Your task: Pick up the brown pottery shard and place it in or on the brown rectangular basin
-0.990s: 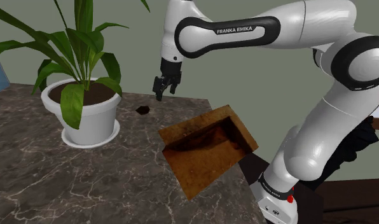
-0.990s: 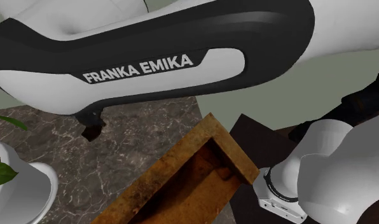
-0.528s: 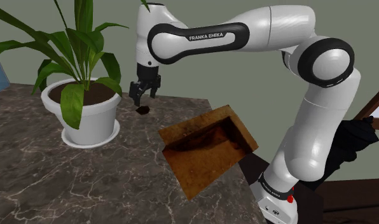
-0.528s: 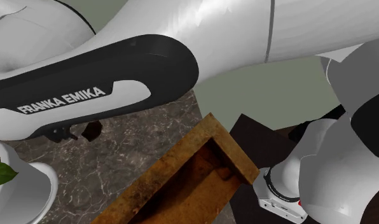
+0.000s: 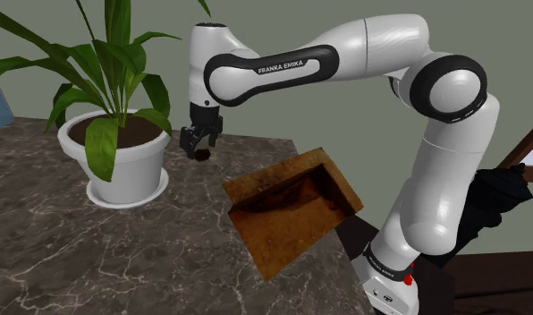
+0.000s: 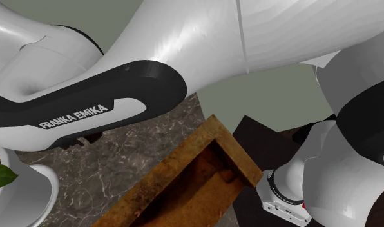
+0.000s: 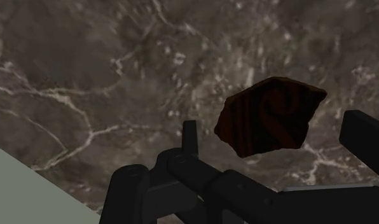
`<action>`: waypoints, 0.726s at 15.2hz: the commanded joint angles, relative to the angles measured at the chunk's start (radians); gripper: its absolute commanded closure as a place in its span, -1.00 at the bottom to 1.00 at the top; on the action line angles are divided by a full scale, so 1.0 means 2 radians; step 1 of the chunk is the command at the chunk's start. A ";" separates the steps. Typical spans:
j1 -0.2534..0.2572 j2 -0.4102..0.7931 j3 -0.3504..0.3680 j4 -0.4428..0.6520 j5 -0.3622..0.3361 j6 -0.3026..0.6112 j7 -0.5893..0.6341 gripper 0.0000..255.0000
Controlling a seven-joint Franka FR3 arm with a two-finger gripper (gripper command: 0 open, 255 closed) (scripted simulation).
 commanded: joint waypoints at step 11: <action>0.000 0.000 0.000 -0.003 0.000 0.003 0.001 1.00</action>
